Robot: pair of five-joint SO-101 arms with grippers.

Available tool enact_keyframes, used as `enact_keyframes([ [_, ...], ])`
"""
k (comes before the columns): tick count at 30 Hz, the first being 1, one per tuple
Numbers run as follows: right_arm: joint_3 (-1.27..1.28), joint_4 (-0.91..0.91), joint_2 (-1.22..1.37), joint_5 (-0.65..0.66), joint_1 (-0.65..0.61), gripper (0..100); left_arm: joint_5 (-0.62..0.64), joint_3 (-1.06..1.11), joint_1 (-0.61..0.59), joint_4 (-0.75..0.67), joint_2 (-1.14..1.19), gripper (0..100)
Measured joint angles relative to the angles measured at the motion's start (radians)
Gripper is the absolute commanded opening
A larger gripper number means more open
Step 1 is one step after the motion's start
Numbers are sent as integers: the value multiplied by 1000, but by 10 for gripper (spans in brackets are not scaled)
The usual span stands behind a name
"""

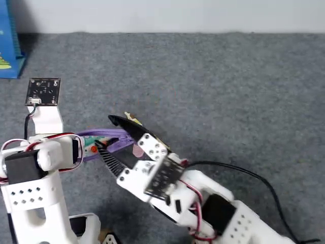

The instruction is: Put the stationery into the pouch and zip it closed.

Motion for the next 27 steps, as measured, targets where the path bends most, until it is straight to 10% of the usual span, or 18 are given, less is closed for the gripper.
enact_keyframes([
  [13,-6,305,3,-288,330,169,0,0,-35,0,0,13],
  [27,-37,201,736,-302,405,169,0,6,-104,0,-123,13],
])
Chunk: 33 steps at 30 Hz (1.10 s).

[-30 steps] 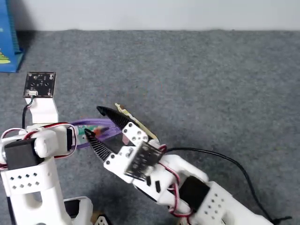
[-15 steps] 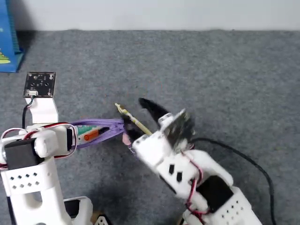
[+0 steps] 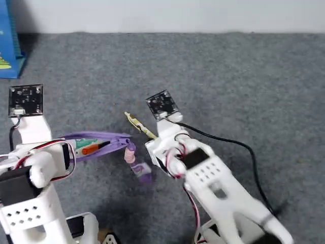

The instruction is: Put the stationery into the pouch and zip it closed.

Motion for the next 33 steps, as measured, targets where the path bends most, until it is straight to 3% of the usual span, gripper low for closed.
enact_keyframes([
  [11,-305,-25,546,29,18,169,0,25,-3,0,-12,13],
  [14,-367,-25,626,37,52,110,-3,25,-3,0,-14,13],
  [17,-428,23,664,38,87,2,-3,25,-3,0,-14,13],
  [25,-502,218,680,46,140,8,-3,34,-3,0,-15,13],
  [33,-499,551,543,175,290,33,-3,51,-5,0,-23,13],
])
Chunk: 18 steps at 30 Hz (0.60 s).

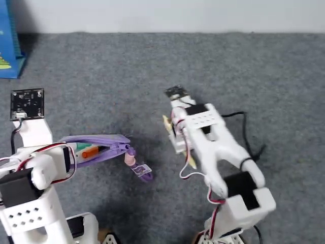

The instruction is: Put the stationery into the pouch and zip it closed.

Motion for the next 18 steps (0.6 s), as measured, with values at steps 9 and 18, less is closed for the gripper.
enact_keyframes([
  [9,2,146,-75,23,17,199,-2,0,0,0,0,13],
  [18,2,-91,-44,23,-71,184,-20,0,0,0,0,13],
])
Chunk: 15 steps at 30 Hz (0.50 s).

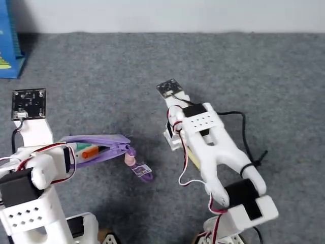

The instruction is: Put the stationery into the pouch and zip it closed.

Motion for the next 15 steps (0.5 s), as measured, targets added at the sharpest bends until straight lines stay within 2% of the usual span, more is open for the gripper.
enact_keyframes([
  [7,-23,-138,186,5,-8,174,-6,0,0,0,0,13],
  [11,-89,-114,244,6,-2,14,-6,0,0,0,2,13],
  [15,-138,-91,270,6,5,8,-6,0,0,-3,2,13],
])
